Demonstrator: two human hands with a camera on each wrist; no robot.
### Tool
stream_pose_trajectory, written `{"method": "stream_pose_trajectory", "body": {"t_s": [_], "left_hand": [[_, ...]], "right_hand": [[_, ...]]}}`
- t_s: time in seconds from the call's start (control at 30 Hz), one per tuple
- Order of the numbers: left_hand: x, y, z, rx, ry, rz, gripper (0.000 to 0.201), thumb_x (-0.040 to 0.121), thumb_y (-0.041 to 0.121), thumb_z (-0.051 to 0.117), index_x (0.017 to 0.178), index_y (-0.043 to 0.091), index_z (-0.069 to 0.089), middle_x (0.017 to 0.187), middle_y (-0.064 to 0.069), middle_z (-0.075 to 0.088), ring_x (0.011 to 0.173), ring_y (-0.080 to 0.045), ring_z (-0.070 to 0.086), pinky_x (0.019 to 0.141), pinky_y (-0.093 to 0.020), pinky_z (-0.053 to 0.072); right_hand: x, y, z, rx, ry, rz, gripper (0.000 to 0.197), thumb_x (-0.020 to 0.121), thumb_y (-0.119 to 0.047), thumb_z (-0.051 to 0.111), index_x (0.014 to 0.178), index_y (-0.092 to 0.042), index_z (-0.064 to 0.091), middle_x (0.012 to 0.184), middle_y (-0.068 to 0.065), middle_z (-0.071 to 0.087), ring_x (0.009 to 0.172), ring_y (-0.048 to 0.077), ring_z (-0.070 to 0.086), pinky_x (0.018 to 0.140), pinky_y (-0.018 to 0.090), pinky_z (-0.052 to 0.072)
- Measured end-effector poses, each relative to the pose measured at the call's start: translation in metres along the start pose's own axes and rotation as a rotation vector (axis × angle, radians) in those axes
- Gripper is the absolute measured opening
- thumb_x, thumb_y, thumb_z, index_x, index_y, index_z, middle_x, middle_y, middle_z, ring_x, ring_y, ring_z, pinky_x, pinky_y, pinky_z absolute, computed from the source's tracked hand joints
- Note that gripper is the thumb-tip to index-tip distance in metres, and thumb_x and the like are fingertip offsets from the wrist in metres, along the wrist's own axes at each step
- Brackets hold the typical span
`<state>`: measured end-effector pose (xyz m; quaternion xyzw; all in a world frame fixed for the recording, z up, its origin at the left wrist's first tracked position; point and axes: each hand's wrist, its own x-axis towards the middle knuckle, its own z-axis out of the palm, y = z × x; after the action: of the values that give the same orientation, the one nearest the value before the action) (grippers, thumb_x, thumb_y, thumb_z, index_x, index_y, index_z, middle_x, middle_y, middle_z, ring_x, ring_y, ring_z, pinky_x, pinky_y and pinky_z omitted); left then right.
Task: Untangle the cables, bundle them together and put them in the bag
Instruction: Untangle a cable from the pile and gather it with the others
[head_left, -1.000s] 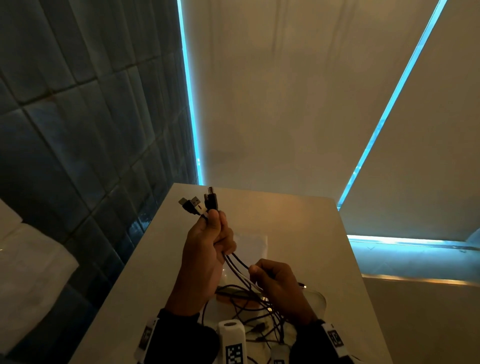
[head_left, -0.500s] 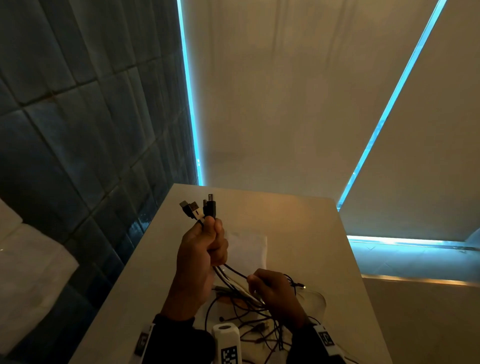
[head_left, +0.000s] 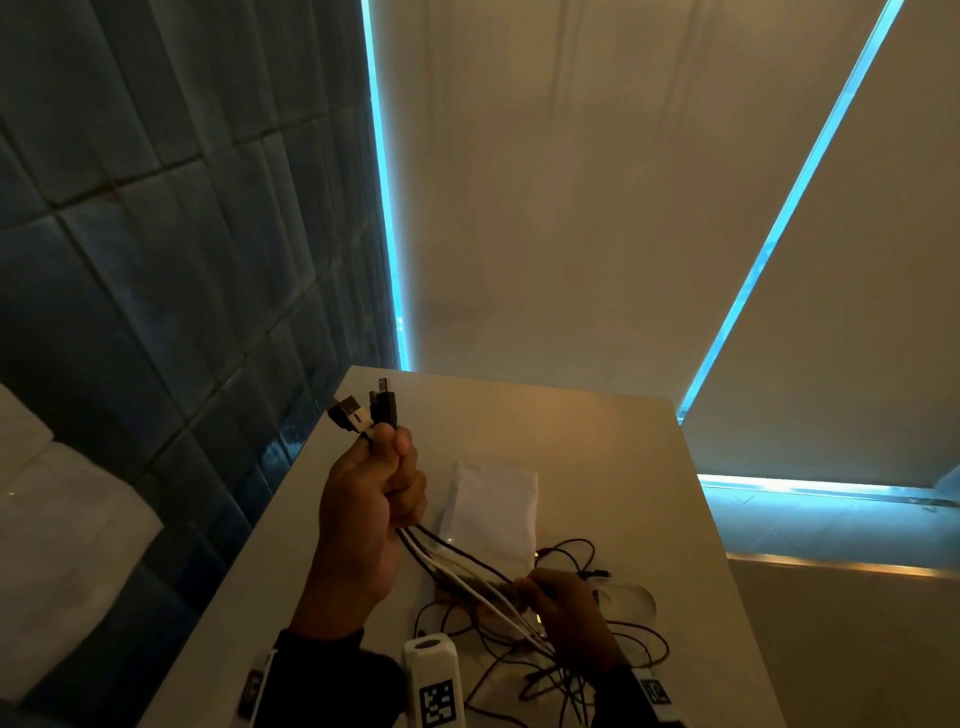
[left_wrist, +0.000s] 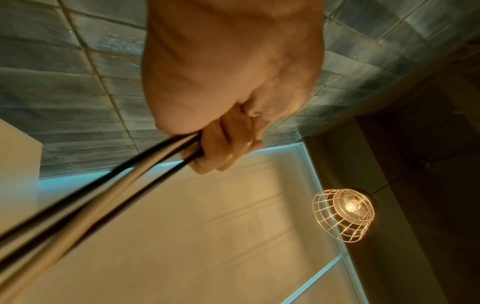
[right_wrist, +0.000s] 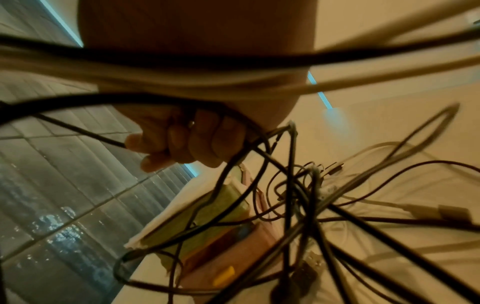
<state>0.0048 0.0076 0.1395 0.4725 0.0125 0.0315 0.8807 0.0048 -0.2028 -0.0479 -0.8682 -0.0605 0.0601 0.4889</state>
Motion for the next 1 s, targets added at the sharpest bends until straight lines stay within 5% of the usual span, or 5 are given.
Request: {"method": "stream_pose_trajectory", "body": {"t_s": [0.13,0.3,0.6,0.7,1.0], "left_hand": [[0.001,-0.007,0.002,0.051,0.027,-0.069,0.032,0.101,0.023,0.032,0.073,0.014,0.046,0.047,0.008,0.028,0.035,-0.003,0.019,0.037,-0.016,0.014],[0.001,-0.012,0.003,0.137,0.054,-0.148,0.031,0.102,0.022,0.032,0.075,0.014,0.045,0.048,0.003,0.032,0.035,-0.007,0.020,0.038,-0.017,0.015],[-0.002,-0.021,0.014,0.176,0.003,-0.260,0.034,0.103,0.029,0.029,0.078,0.012,0.044,0.090,-0.021,0.072,0.076,-0.030,0.071,0.050,-0.031,0.053],[-0.003,-0.018,0.016,-0.055,-0.058,-0.260,0.035,0.101,0.029,0.029,0.074,0.011,0.043,0.084,-0.020,0.070,0.078,-0.032,0.070,0.065,-0.038,0.058],[-0.001,-0.019,0.014,-0.213,-0.054,-0.146,0.027,0.091,0.032,0.041,0.071,0.014,0.042,0.055,0.005,0.034,0.043,-0.006,0.026,0.041,-0.020,0.027]], "right_hand": [[0.004,-0.025,-0.010,0.003,0.148,0.037,0.028,0.092,-0.020,0.060,0.064,-0.020,0.063,0.056,-0.006,0.057,0.059,-0.003,0.055,0.055,0.010,0.037],[0.003,-0.075,-0.039,0.305,0.306,-0.060,0.019,0.091,-0.015,0.062,0.074,-0.014,0.069,0.060,-0.007,0.063,0.055,0.003,0.052,0.056,0.021,0.044],[-0.014,-0.138,-0.059,0.505,0.043,-0.317,0.017,0.089,-0.021,0.059,0.075,-0.015,0.068,0.055,-0.008,0.048,0.049,0.013,0.034,0.047,0.024,0.029],[-0.013,-0.129,-0.056,0.487,-0.035,-0.299,0.019,0.089,-0.022,0.059,0.073,-0.017,0.067,0.057,-0.007,0.046,0.049,0.010,0.033,0.048,0.024,0.028],[-0.004,-0.089,-0.038,0.319,-0.036,-0.230,0.026,0.090,-0.024,0.054,0.066,-0.020,0.061,0.059,-0.010,0.048,0.055,0.001,0.041,0.056,0.016,0.034]]}}
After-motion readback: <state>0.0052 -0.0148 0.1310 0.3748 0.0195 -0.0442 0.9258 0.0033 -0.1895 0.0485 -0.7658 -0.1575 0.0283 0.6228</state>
